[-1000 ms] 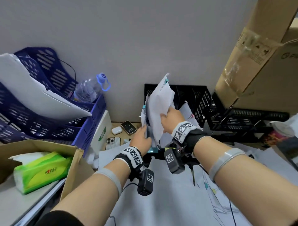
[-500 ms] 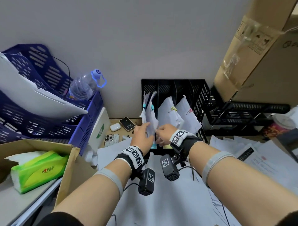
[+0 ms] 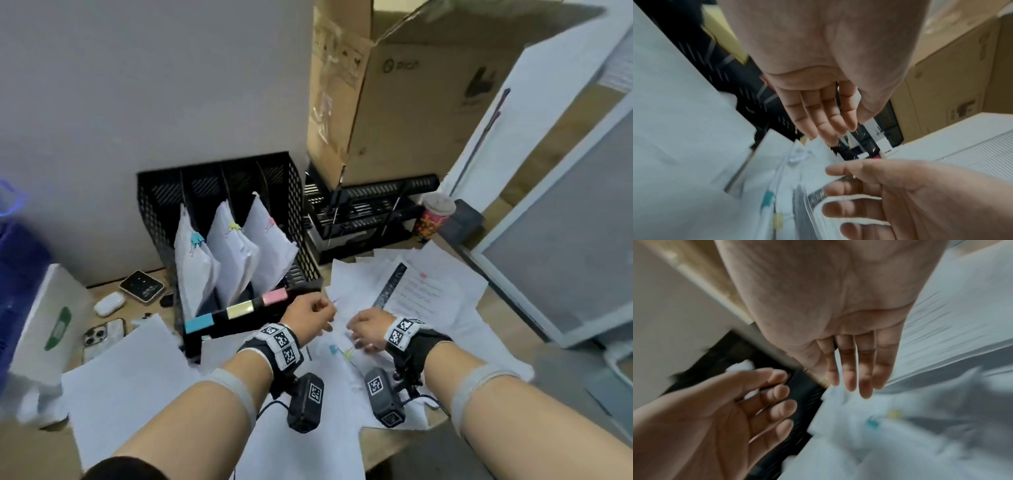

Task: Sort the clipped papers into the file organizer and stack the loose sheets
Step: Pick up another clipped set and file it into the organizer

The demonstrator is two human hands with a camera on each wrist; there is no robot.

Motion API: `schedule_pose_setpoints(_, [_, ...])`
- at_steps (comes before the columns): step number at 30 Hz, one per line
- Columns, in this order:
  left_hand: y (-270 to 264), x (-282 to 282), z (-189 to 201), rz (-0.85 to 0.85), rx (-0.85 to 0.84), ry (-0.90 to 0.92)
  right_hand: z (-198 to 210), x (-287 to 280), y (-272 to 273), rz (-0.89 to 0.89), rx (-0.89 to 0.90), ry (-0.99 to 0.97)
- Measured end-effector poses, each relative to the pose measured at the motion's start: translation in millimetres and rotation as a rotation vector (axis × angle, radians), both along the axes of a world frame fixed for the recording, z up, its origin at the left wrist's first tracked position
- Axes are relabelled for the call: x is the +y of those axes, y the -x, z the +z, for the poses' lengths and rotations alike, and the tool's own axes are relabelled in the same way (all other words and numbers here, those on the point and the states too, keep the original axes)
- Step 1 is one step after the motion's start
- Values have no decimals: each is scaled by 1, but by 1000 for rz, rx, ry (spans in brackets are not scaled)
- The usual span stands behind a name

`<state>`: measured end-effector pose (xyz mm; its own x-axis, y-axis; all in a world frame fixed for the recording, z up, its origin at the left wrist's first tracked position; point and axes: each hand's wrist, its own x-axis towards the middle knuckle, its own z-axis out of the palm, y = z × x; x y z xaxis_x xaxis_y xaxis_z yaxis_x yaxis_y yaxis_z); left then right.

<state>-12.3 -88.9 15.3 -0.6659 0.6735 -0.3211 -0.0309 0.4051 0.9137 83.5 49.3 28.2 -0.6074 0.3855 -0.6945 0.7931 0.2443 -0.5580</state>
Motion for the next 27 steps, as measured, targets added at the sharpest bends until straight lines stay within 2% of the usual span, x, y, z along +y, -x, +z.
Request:
schedule_pose_setpoints(4, [-27,56,-22,-70,20,39,-14,64,-60,-147,-66,-61])
schedule_pose_setpoints(8, [-36,101,-49,-149,15,255,-36,124,-103,-312,-100,-48])
schedule_pose_setpoints(12, [-35,129,-71,-188,55,488,-57,163,-123,-369,-183,-13])
schedule_pose_setpoints(16, [-34,144,-89,-109,197,653,-81,194,-125,-439,-165,110])
schedule_pose_setpoints(17, [-36,149,-91,-88,187,674,-96,206,-125,-448,-146,126])
schedule_pose_setpoints(19, [-44,158,-95,-66,141,692,-110,221,-125,-411,-106,121])
schedule_pose_setpoints(22, [-52,165,-103,-55,134,690,-90,228,-121,-269,-43,-11])
schedule_pose_setpoints(27, [-50,167,-95,-60,54,692,-88,253,-117,-167,43,-131])
